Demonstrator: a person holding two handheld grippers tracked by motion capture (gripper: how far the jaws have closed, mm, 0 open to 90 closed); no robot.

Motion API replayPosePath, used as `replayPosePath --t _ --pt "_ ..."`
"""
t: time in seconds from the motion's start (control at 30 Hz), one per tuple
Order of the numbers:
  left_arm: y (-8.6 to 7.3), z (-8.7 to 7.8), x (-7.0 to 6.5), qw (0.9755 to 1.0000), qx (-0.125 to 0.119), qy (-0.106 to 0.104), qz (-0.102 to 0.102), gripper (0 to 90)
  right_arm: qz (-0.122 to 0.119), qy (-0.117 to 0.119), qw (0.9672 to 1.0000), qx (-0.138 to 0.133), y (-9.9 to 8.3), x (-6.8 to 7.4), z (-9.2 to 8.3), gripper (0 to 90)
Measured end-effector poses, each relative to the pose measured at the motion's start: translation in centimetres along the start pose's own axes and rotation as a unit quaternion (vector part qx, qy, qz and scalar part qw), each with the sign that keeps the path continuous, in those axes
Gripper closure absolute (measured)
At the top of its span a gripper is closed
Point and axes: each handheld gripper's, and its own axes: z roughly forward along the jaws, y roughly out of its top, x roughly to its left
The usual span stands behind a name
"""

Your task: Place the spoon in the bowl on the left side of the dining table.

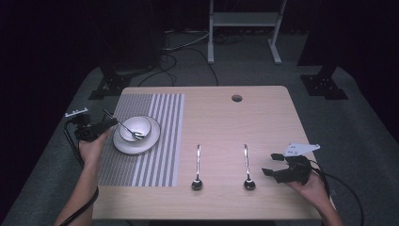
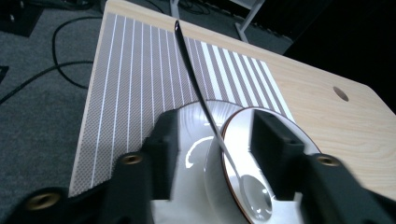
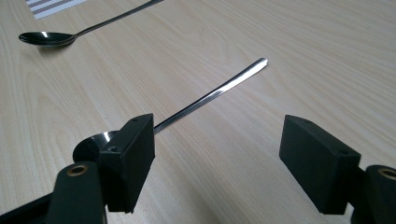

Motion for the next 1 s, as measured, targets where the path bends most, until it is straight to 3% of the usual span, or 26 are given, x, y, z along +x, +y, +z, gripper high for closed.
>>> replayPosePath --t 0.1,0.13,0.43,0.73,1.0 --pt "-0.3 -0.3 -0.1 0.9998 0.006 0.005 0.016 44.6 0.000 -0.001 1.0000 0.000 0.0 0.0 0.0 25.2" --pt "-0.5 -0.5 -0.2 0.9996 0.012 0.007 0.024 40.2 -0.001 -0.001 1.0000 0.000 -0.1 0.0 -0.1 25.2" --pt "-1.0 -1.4 -1.1 0.9988 0.017 -0.002 0.045 28.1 0.002 -0.004 1.0000 0.002 -0.1 -0.1 0.0 24.8" --pt "-2.2 -1.8 -2.6 0.9961 0.038 -0.008 0.080 20.5 0.005 -0.008 1.0000 0.001 -0.2 -0.3 -0.2 24.6" --pt "-2.6 -1.9 -4.0 0.9935 0.041 -0.014 0.105 17.6 0.006 -0.008 0.9999 0.002 -0.2 -0.3 -0.1 24.6"
